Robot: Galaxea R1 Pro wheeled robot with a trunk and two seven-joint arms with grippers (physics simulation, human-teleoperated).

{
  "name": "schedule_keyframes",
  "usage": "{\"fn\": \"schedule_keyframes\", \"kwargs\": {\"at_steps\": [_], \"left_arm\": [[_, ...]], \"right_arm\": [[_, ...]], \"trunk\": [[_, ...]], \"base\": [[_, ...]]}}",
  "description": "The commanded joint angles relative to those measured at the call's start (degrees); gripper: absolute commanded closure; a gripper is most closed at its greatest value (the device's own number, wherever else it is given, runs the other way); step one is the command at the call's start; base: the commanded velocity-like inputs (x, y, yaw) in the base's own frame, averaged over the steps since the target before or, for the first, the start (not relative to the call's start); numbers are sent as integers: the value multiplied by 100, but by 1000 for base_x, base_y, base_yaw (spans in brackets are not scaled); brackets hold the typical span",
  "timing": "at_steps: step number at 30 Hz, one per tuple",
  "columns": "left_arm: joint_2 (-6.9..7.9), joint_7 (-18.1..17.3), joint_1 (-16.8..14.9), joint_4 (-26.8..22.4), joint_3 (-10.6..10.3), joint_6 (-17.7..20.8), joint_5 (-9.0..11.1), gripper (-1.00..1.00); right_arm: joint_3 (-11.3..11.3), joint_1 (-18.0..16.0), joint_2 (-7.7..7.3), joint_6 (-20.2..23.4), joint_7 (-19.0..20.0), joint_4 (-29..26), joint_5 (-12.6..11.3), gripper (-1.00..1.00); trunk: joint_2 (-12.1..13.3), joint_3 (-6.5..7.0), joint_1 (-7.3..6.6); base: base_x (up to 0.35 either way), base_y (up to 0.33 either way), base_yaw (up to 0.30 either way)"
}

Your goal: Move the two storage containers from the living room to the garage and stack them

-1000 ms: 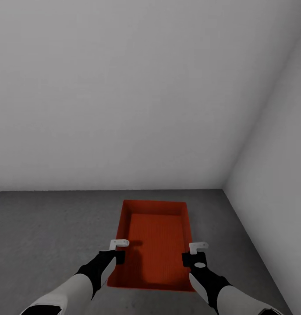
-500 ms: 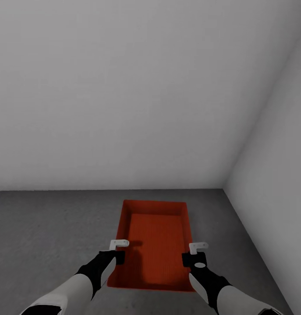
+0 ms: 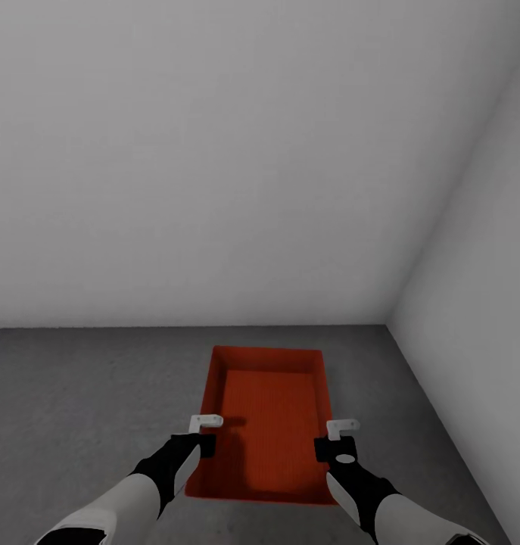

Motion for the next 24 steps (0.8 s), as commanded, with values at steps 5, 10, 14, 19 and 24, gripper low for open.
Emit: {"fn": "schedule_keyframes", "kwargs": {"at_steps": [5, 10, 14, 19, 24], "left_arm": [[6, 59, -2, -25, -80, 41, -100, 100], [8, 60, -2, -25, -80, 41, -100, 100], [1, 60, -2, -21, -80, 41, -100, 100], [-1, 60, -2, -15, -80, 41, -100, 100], [-1, 60, -4, -14, -80, 41, -100, 100]], "right_arm": [[88, -5, 2, -28, -55, 129, -151, 100], [88, -5, 5, -28, -54, 129, -151, 100], [88, -5, 1, -28, -53, 129, -151, 100], [88, -5, -5, -28, -55, 123, -151, 100], [88, -5, -9, -28, -55, 128, -151, 100]], "trunk": [[-205, -94, 110], [-405, -184, 220], [-566, -257, 308], [-766, -379, 418], [-967, -513, 528]], "base": [[0, 0, 0], [0, 0, 0], [0, 0, 0], [0, 0, 0], [0, 0, 0]]}}
